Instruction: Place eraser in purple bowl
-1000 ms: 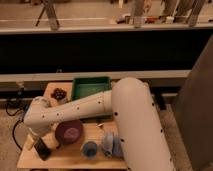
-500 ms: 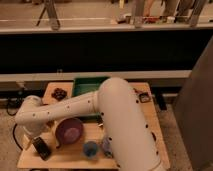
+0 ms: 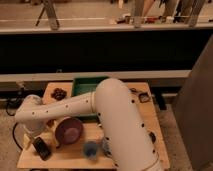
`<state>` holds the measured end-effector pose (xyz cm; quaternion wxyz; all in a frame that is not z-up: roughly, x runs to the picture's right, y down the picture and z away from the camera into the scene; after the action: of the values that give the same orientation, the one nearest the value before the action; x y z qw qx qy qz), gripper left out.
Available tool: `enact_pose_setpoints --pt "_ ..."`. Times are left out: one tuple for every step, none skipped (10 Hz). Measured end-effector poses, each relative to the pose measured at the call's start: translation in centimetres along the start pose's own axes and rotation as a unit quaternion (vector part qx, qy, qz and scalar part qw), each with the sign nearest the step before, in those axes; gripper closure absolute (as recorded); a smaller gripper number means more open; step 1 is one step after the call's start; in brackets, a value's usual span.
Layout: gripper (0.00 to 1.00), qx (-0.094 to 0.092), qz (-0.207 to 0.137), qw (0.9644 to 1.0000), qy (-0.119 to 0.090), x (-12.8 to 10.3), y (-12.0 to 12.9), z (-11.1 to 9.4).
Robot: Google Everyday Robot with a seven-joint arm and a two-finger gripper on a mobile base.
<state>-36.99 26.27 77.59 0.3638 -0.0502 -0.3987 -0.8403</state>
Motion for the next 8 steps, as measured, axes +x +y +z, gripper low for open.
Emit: enact_pose_setpoints --pt "0.20 -0.001 0.000 1.0000 -0.001 0.0 -0.1 0.0" --pt "0.20 -0.001 0.000 1.0000 -0.002 -0.1 -0.4 0.0" --pt "0.20 -0.001 -0.002 1.0000 -0.004 -0.1 -0.6 0.0" --pt "0.20 -0.002 -0.003 1.0000 -0.006 -0.1 -0.8 0.1" --pt "0.20 -0.003 -0.005 0.9999 -0.008 0.0 -0.9 0.2" --pt "0.20 -0.005 -0.006 0.9999 -0.011 0.1 -1.1 0.4" --pt "0.20 -0.007 -0.006 0.9999 -0.014 0.1 -1.1 0.7" --pt "0.20 -0.009 -0.008 0.9998 -0.017 0.2 -1.2 1.0"
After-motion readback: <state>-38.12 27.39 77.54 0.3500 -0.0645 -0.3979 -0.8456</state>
